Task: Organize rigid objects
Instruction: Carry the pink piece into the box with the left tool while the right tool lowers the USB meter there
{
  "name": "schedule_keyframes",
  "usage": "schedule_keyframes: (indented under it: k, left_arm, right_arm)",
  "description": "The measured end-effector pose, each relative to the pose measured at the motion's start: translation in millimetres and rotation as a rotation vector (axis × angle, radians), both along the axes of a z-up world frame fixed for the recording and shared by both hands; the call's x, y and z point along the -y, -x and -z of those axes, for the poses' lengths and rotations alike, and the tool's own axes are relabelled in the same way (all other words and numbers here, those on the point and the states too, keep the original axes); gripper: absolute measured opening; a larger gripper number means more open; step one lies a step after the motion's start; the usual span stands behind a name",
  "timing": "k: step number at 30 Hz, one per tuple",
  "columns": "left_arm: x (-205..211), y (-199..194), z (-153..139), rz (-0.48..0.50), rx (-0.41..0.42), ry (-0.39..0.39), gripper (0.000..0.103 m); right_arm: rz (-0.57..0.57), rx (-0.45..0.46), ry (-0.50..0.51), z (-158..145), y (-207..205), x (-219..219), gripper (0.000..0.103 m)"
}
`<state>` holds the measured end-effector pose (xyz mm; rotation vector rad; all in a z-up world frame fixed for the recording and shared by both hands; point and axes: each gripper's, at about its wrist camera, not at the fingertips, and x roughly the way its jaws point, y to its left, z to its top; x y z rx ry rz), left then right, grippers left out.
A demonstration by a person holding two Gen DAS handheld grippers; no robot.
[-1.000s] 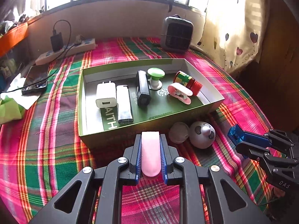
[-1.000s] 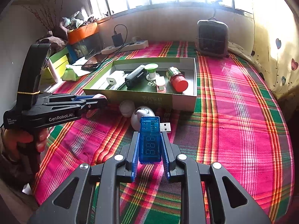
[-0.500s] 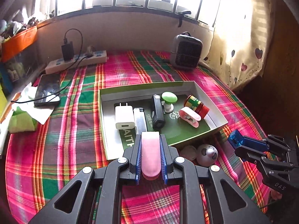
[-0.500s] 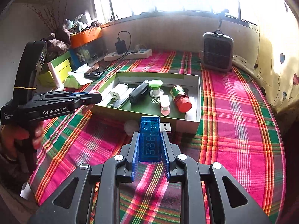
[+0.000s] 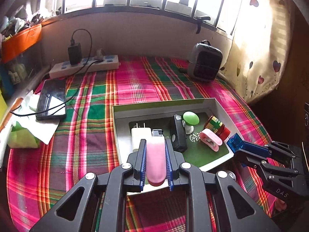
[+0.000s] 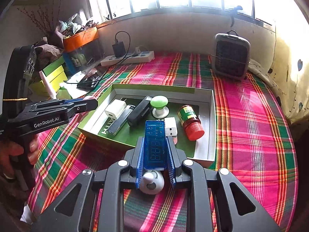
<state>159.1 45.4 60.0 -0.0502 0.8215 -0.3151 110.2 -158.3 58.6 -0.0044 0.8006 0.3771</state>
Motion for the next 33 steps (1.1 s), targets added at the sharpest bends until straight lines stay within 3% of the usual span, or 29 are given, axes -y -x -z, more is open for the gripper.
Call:
schedule_keyframes:
  k: [16,33]
  left_arm:
    - [14,-37,17,0.016,-0.046,0.015,0.017]
    - [28,-59,31,0.040,-0.077,0.010,0.017]
  right_arm:
    - [-0.011,-0.088,-0.004,23,-52,-18,0.023]
    - [-0.056,-0.131,0.035,39,-64,-33,0.023]
